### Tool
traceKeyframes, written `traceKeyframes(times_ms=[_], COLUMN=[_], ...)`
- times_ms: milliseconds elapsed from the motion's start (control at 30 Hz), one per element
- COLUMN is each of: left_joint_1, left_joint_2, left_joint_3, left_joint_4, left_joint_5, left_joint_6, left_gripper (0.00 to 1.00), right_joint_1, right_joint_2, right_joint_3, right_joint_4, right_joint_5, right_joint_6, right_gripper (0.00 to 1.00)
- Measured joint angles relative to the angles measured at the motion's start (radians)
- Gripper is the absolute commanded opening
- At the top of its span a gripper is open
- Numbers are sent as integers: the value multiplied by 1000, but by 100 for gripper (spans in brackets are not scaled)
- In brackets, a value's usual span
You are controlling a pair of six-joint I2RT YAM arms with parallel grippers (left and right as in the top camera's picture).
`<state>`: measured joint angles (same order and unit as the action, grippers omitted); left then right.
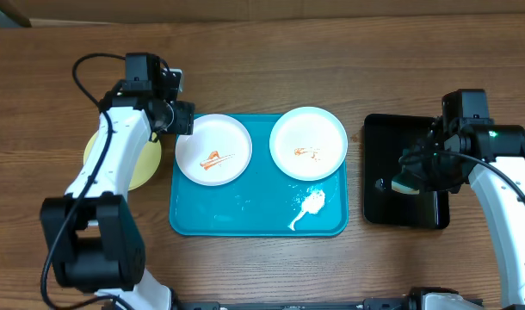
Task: Clean dirty plates on tray and stack at the side
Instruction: 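Move the left gripper to the rim of the left white plate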
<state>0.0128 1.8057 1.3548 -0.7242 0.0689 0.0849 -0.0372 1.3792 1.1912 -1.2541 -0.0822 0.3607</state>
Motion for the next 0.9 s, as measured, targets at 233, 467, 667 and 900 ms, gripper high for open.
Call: traceKeyframes(times_ms=[233, 467, 667, 900], left_joint_1=[0, -10, -13, -13], left_joint_2=[105, 129, 147, 149], left_joint_3=[0, 0, 0, 0], left_joint_4=[-2, -13, 7, 52], left_joint_5=[34, 40, 43, 43], left_joint_6=[5, 5, 5, 5], left_gripper=[60, 64, 66, 65], right_joint_1=[0, 0, 0, 0], right_joint_2=[0, 0, 0, 0], right_joint_3=[0, 0, 0, 0], right_joint_4=[-2, -3, -8, -15], right_joint_5=[0, 0, -1, 0], right_joint_6=[-5, -10, -15, -18], right_gripper=[8, 8, 8, 8])
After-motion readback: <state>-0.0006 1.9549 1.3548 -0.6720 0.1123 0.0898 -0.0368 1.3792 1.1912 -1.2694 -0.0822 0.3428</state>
